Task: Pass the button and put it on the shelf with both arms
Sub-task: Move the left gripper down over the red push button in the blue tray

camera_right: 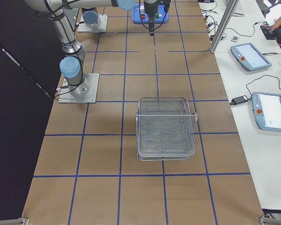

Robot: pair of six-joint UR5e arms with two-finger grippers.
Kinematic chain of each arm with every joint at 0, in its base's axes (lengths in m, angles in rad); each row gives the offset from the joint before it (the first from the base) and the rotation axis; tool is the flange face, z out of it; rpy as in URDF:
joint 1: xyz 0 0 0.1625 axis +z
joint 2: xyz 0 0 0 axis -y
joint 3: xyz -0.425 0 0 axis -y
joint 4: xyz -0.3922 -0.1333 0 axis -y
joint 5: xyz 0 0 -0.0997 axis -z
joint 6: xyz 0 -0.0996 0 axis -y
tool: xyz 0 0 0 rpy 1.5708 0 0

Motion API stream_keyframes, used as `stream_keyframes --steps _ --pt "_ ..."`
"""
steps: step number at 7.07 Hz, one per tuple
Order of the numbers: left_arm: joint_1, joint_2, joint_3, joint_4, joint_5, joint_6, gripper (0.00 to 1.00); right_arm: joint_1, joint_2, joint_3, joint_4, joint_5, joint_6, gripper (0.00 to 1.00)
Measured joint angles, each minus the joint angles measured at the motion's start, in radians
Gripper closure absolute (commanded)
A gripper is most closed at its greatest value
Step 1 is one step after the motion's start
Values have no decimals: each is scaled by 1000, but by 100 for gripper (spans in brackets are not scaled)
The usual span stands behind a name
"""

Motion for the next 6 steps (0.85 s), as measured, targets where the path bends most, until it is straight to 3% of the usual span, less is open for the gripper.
stream_keyframes --steps 4,6 --pt "143 -47 -254 318 -12 308 0 0 0 0 0 -1 0 0" --pt "227 -77 -306 388 -57 565 0 0 1 0 1 0 0 0"
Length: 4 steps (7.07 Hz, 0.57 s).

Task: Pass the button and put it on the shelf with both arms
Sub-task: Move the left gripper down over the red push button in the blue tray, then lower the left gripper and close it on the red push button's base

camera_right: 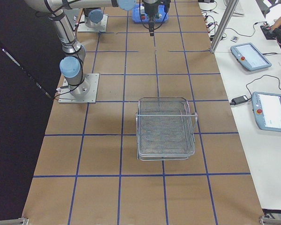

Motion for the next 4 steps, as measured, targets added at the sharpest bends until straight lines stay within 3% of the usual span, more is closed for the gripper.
stream_keyframes --steps 4 --pt "36 -69 -40 32 -60 518 0 0 0 -1 0 -1 0 0"
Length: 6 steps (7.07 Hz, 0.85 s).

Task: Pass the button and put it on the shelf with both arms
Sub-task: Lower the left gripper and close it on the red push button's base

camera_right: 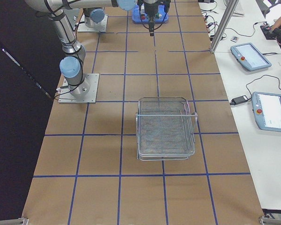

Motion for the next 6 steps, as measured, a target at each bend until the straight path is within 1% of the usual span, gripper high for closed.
stream_keyframes --steps 3,4,6 --pt "0 -45 -5 51 9 227 0 0 0 0 0 0 0 0" --pt "0 -54 -6 64 27 283 0 0 0 0 0 0 0 0" --pt "-3 -62 -14 85 110 342 0 0 0 0 0 0 -1 0"
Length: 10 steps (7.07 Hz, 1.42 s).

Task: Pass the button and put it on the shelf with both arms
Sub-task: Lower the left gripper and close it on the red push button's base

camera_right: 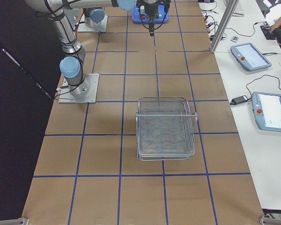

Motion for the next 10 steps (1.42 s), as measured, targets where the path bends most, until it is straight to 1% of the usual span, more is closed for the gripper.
stream_keyframes --steps 1,4,7,9,10 --pt "-3 0 -10 6 16 8 0 0 0 0 0 0 -1 0" --pt "-22 -1 -37 53 24 47 0 -3 0 -1 1 -9 -10 0" --pt "-53 -1 -72 140 24 82 0 -6 3 0 1 -9 -11 0" --pt "-54 3 -79 152 23 86 0 -8 3 1 1 7 -5 0" --pt "-54 6 -79 154 22 87 0 -12 4 0 2 34 -6 0"
